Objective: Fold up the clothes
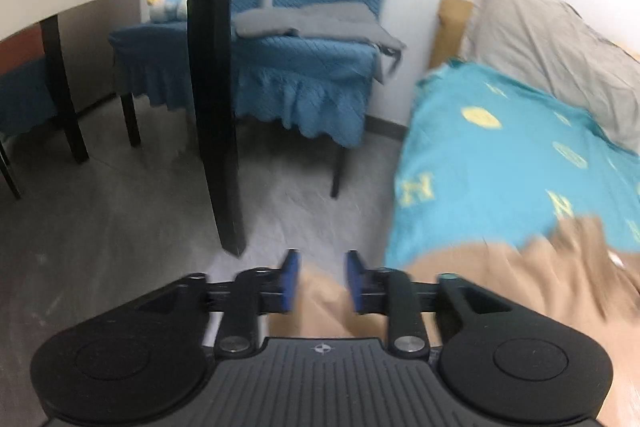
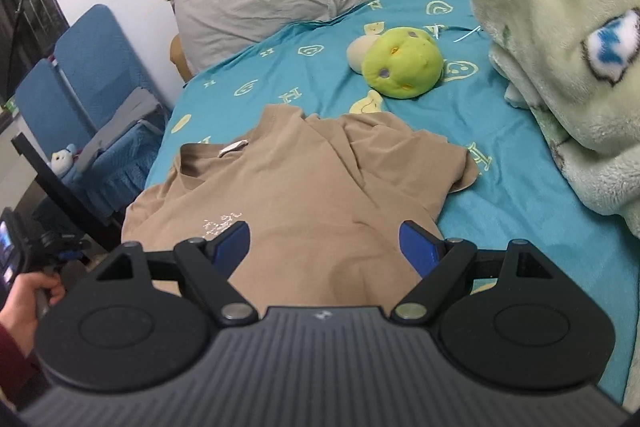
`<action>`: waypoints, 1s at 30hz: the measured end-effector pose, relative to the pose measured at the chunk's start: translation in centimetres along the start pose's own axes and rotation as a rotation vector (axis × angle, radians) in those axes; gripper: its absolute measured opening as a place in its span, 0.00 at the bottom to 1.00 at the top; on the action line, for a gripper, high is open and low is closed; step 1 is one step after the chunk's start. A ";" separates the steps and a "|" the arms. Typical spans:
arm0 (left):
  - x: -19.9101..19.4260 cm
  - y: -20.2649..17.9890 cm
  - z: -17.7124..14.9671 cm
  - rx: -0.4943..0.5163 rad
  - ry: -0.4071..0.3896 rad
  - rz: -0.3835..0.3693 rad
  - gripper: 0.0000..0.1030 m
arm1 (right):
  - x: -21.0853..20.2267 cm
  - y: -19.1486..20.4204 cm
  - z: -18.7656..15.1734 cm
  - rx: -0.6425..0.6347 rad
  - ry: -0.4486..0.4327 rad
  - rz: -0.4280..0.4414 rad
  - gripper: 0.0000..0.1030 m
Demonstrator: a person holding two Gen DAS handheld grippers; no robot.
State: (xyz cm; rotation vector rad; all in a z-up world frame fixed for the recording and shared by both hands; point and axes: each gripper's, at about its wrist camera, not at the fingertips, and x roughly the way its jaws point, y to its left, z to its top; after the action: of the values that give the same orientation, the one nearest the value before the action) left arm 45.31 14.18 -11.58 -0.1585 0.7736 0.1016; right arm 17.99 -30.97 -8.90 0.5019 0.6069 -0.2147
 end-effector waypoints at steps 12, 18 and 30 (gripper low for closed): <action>-18.9 2.9 -18.4 0.002 0.480 -0.245 0.56 | -5.2 -0.5 0.3 -0.009 -0.037 0.081 0.81; -24.2 1.4 -23.0 0.125 0.544 -0.205 0.53 | -7.4 -3.1 0.0 0.065 -0.059 0.053 0.81; -28.7 -0.1 -22.9 0.265 0.598 -0.233 0.02 | -6.1 -0.4 -3.3 -0.094 -0.008 0.007 0.81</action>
State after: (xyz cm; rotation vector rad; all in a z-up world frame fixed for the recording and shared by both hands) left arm 9.19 8.98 -7.57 -0.0225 1.3474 -0.2825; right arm 11.29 -29.36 -7.78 0.4126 0.6050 -0.1809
